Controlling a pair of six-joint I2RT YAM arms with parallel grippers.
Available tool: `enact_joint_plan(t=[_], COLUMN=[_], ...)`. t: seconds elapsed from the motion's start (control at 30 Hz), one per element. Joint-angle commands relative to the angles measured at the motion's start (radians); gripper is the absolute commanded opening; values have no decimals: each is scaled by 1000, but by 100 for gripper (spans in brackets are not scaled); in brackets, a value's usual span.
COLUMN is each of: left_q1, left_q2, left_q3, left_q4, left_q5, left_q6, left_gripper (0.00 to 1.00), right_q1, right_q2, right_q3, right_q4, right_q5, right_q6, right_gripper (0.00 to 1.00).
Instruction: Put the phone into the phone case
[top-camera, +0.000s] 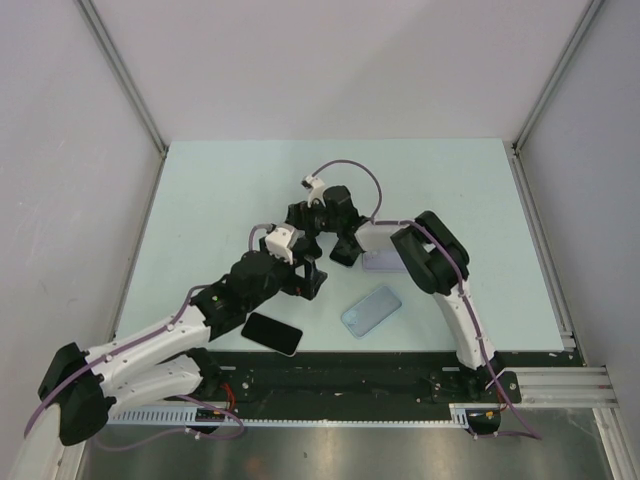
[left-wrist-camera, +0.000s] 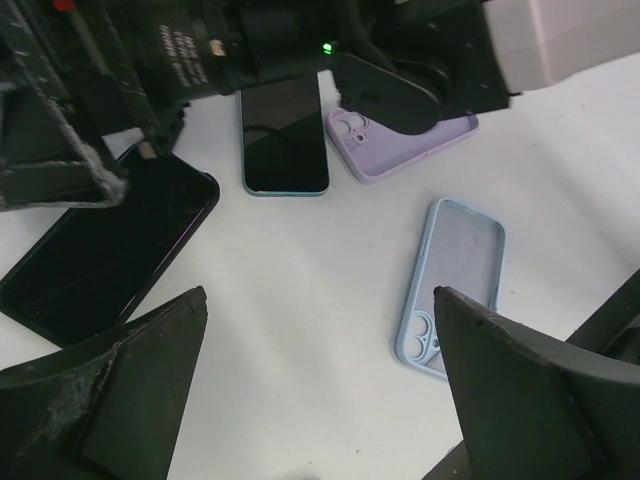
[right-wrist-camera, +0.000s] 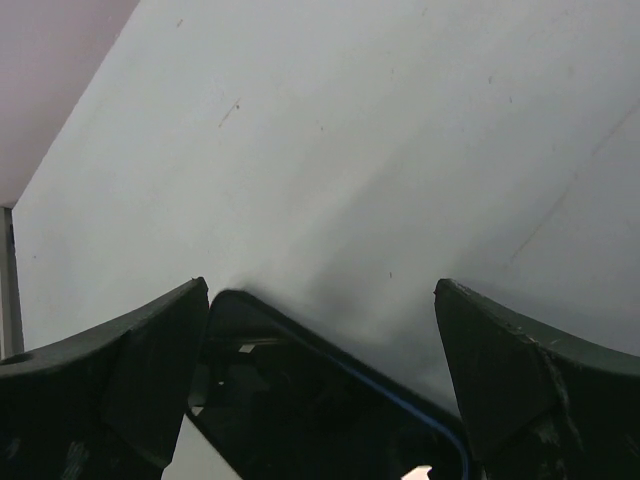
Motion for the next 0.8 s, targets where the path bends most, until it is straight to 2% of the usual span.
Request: enact_joint_plan(t=[0.0, 0.1, 0.23, 0.5, 0.63, 0.77], left_q1=[12, 16, 22, 24, 22, 7], left_q2=[-34, -54, -70, -54, -8, 84], left_q3=[-8, -4, 12, 38, 15, -13], left_q4=[5, -3, -13, -85, -95, -90], left_q5=[6, 20, 60, 184, 255, 318], left_q6=[20, 7, -13, -126, -248, -356], left_gripper=[100, 100, 100, 100, 99, 96], right_q1=[-11, -11, 0, 5, -17, -86], right_q2=[-172, -318, -553, -933, -1092, -1221], right_q3=[-117, -204, -298, -513, -594, -685], right_q4=[63, -15, -185, -376, -547, -664], right_q5=[37, 138, 354, 600, 674, 680], right_q6=[16, 6, -5, 29, 38, 64], right_gripper=[100, 100, 100, 100, 100, 100])
